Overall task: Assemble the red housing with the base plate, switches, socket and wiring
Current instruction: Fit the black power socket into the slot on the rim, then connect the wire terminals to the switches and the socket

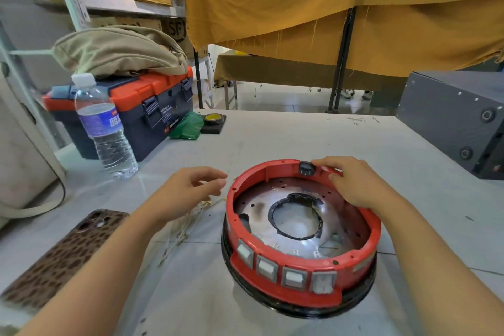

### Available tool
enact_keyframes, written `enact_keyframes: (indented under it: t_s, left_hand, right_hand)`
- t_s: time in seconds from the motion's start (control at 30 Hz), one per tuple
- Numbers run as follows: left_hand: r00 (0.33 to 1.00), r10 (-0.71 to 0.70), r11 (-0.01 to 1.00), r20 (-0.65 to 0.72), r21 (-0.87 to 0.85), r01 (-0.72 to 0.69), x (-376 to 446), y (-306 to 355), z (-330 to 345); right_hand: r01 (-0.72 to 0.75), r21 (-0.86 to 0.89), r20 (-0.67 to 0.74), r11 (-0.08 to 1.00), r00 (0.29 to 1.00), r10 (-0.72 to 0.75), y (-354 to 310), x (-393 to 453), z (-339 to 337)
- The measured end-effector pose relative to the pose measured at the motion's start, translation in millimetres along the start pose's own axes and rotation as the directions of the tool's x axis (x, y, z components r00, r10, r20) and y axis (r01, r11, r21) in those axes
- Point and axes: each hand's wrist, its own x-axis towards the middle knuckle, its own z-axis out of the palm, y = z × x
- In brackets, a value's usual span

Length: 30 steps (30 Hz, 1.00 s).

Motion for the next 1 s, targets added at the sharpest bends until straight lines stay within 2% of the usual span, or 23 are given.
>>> enact_keyframes:
  t_s: [0.13, 0.23, 0.3, 0.37, 0.43, 0.53, 0.63, 0.7, 0.77, 0.9, 1.0]
  left_hand:
    - [0.998, 0.02, 0.994, 0.061, -0.109, -0.014, -1.9, 8.6, 13.0]
    - [0.999, 0.036, 0.979, 0.04, -0.204, -0.027, -0.9, 11.2, 18.2]
    - [0.999, 0.028, 0.972, 0.031, -0.236, -0.02, 1.2, 10.9, 19.5]
    - [1.0, 0.011, 0.964, 0.029, -0.265, -0.003, 3.8, 10.3, 20.5]
    - [1.0, 0.003, 0.961, 0.022, -0.275, 0.003, 8.0, 9.0, 21.8]
    - [0.999, 0.019, 0.958, 0.044, -0.287, -0.005, 10.8, 6.4, 22.8]
    - [0.999, 0.022, 0.952, -0.023, -0.305, -0.028, 8.9, -5.7, 11.7]
    - [0.985, -0.023, 0.973, -0.17, -0.231, -0.017, 8.0, -16.9, -0.7]
    - [0.957, -0.067, 0.996, -0.284, -0.07, 0.049, 7.8, -27.1, -7.7]
    - [0.976, -0.054, 0.955, -0.212, 0.273, 0.112, 9.5, -33.2, -3.9]
    - [0.987, -0.043, 0.93, -0.154, 0.355, 0.096, 10.4, -33.9, -2.3]
  right_hand:
    - [-0.018, 0.004, 0.032, 1.0, 0.999, 0.018, -0.9, -5.7, -1.9]
    - [-0.025, 0.019, 0.06, 0.999, 0.998, 0.024, 4.3, -8.1, -3.9]
    - [-0.028, 0.125, 0.041, 0.992, 0.999, 0.023, 8.6, -9.6, -2.5]
    - [-0.06, 0.371, 0.053, 0.927, 0.998, 0.043, 13.7, -12.6, -1.0]
    - [-0.115, 0.582, 0.094, 0.805, 0.993, 0.074, 18.0, -14.0, 0.4]
    - [-0.171, 0.717, 0.094, 0.676, 0.984, 0.149, 21.2, -13.9, 1.8]
    - [-0.174, 0.751, 0.077, 0.636, 0.981, 0.177, 20.0, -15.1, 4.5]
    - [-0.165, 0.738, 0.056, 0.654, 0.981, 0.184, 19.5, -14.4, 4.1]
    - [-0.163, 0.729, 0.045, 0.664, 0.981, 0.191, 19.6, -13.6, 4.0]
    - [-0.167, 0.72, 0.037, 0.673, 0.978, 0.203, 20.2, -13.9, 5.4]
    - [-0.163, 0.702, 0.032, 0.693, 0.98, 0.199, 21.6, -13.3, 5.9]
